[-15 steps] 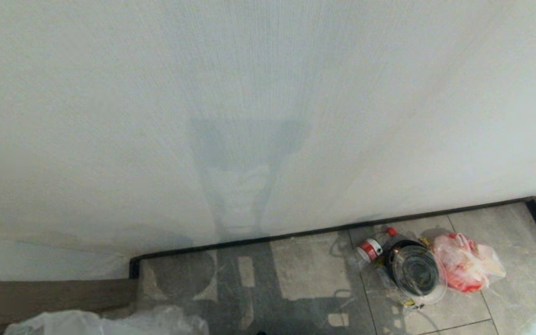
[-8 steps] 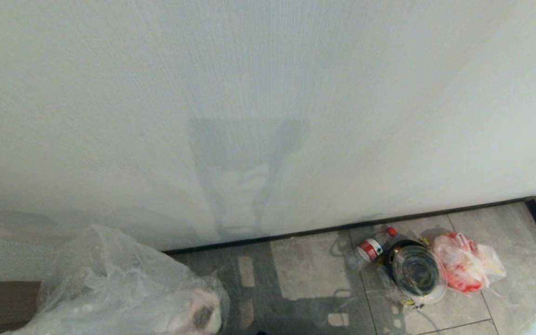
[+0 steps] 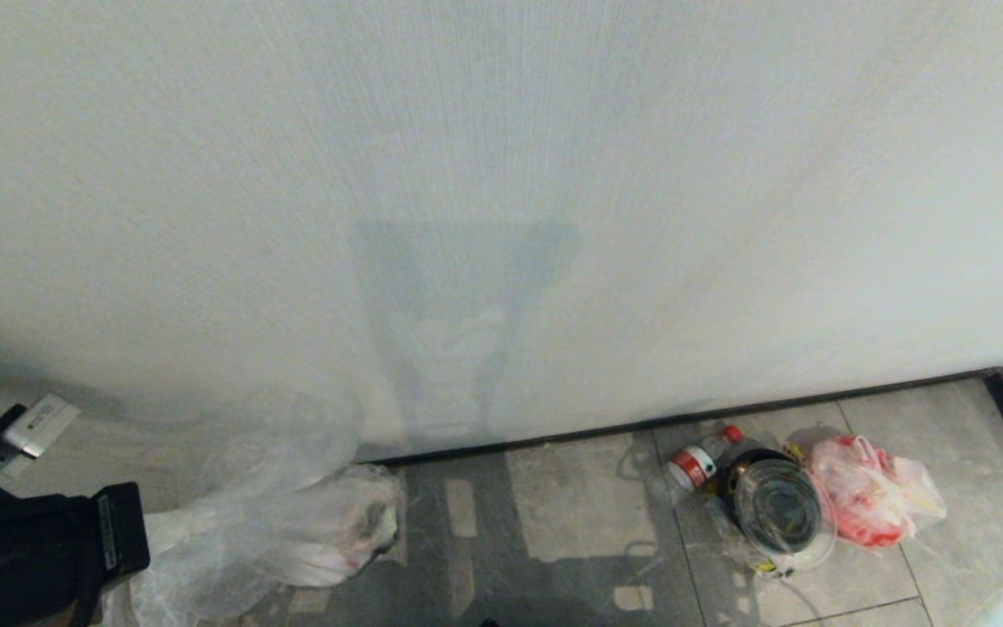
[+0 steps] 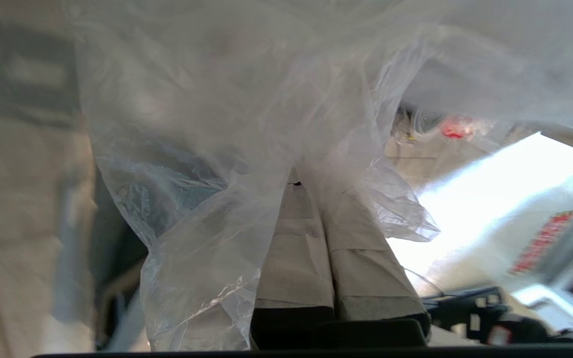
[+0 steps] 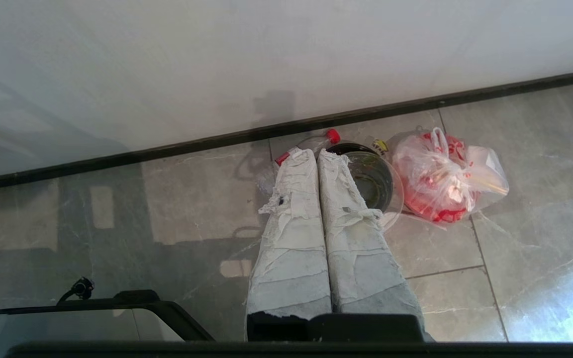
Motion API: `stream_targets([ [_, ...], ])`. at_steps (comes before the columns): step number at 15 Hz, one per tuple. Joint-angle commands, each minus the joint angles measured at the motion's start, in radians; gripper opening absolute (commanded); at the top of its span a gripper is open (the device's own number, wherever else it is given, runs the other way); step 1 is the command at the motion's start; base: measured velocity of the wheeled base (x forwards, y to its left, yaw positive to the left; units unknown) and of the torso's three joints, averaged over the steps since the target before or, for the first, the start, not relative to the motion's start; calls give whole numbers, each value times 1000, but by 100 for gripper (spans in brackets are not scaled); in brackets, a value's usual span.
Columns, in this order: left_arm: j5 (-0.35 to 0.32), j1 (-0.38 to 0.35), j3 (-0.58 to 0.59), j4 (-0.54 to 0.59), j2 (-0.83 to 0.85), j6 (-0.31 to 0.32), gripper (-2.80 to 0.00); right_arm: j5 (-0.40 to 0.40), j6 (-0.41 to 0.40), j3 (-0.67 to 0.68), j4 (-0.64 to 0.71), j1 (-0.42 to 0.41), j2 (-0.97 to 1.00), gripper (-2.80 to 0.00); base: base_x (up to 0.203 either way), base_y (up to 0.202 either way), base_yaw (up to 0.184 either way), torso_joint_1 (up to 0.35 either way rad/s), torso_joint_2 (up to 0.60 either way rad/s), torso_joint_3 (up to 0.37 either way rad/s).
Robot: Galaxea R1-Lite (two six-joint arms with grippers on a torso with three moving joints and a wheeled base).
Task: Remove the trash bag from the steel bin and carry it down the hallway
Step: Put the trash bag at the door
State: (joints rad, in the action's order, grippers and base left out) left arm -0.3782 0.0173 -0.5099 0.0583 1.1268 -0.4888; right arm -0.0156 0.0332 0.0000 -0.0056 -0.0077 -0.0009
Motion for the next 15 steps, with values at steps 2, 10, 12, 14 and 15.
stream_targets([
  [2,-22,11,-7,-3,130,-37,-280,0,1,0,-1,0,-1,-280,0,0,0,0,0,0],
  [10,-40,194,-6,-45,250,-135,-280,0,1,0,-1,0,-1,-280,0,0,0,0,0,0],
  [12,-35,237,-7,-79,282,-174,-280,0,1,0,-1,0,-1,-280,0,0,0,0,0,0],
  [14,-29,257,-8,-114,316,-198,-280,0,1,0,-1,0,-1,-280,0,0,0,0,0,0],
  [15,-27,267,-8,-122,336,-202,-280,0,1,0,-1,0,-1,-280,0,0,0,0,0,0],
])
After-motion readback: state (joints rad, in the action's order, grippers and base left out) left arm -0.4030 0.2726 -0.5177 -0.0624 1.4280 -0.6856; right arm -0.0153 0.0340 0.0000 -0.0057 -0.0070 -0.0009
